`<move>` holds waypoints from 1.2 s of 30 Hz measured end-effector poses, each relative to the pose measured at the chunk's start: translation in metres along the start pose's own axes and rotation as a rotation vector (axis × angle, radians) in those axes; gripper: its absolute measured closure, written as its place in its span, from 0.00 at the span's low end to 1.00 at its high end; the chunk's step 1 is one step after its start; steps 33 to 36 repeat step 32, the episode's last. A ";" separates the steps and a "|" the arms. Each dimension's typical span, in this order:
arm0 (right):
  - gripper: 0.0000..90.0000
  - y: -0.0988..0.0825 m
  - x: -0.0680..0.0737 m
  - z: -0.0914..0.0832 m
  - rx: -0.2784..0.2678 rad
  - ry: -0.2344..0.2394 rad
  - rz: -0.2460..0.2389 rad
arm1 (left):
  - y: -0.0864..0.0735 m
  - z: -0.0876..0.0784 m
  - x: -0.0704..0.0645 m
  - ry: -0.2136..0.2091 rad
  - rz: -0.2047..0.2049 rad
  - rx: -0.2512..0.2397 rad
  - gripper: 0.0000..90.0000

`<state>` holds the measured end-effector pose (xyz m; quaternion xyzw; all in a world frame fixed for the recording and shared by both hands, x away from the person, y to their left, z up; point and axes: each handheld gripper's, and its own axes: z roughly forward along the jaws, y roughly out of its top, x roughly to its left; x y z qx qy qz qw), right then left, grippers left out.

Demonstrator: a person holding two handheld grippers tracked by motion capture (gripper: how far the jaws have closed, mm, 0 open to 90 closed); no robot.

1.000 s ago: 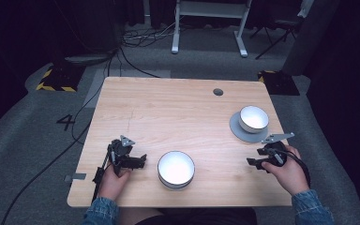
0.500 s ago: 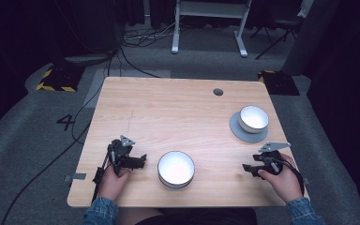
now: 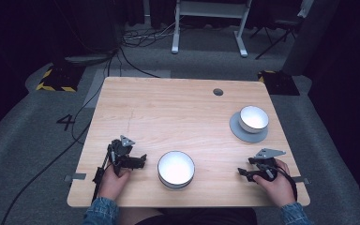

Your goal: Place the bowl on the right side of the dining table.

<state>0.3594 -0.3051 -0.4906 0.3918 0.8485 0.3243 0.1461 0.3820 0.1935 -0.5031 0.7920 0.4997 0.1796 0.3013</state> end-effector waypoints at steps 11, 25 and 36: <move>0.14 -0.008 0.003 0.008 -0.071 -0.010 -0.010 | 0.000 0.000 0.000 0.002 0.000 -0.001 0.03; 0.00 -0.005 0.006 0.015 -0.064 -0.014 -0.010 | 0.000 0.000 0.000 0.000 -0.001 -0.001 0.03; 0.00 -0.005 0.006 0.015 -0.065 -0.014 -0.011 | 0.000 0.000 0.000 0.001 0.000 -0.001 0.03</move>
